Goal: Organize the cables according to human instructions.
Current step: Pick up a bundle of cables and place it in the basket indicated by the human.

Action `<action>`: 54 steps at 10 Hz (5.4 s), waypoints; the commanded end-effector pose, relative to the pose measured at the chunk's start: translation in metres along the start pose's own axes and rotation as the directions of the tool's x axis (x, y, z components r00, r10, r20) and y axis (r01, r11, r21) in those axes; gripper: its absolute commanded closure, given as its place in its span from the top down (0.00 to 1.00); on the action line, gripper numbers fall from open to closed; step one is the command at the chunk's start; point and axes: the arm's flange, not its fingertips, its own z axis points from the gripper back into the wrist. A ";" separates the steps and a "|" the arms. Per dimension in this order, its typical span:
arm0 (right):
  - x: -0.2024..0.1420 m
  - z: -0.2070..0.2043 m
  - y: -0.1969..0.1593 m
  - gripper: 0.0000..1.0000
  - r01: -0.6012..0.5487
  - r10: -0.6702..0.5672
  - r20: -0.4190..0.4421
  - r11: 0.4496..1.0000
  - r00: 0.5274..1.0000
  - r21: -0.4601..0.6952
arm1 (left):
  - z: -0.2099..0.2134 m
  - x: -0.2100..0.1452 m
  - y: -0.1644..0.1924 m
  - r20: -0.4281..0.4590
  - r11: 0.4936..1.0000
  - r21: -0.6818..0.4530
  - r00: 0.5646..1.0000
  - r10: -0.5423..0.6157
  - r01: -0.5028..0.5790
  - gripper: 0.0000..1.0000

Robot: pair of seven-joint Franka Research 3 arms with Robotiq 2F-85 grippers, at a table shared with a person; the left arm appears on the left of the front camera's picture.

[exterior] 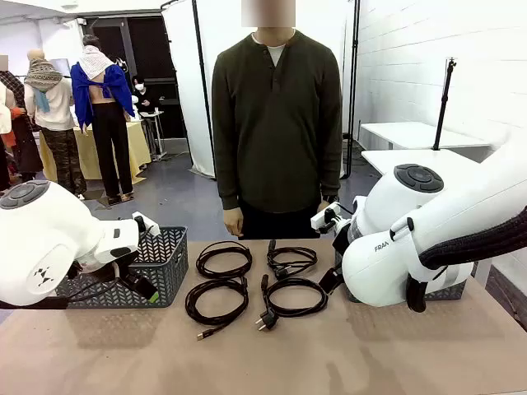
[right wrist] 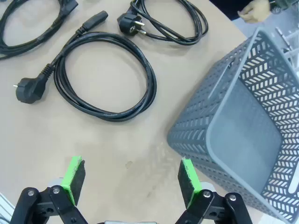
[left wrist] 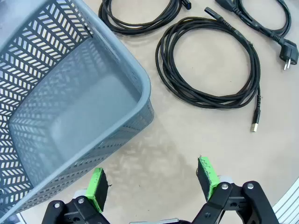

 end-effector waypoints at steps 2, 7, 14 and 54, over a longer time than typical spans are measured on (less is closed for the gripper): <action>0.000 0.000 0.000 1.00 0.000 0.000 0.000 1.000 1.000 0.000 | 0.000 0.001 0.001 0.004 1.000 -0.001 1.000 0.003 -0.003 1.00; 0.000 0.000 0.000 1.00 0.000 0.000 0.000 1.000 1.000 0.000 | 0.000 0.001 0.001 0.004 1.000 -0.001 1.000 0.003 -0.003 1.00; 0.000 0.000 0.000 1.00 -0.001 0.001 0.000 1.000 1.000 0.000 | 0.000 0.000 -0.001 0.000 1.000 0.000 1.000 -0.004 0.004 1.00; -0.014 0.135 -0.082 1.00 -0.153 0.106 0.175 0.946 0.979 0.285 | 0.134 0.021 0.069 0.191 0.959 -0.197 0.967 -0.168 0.205 1.00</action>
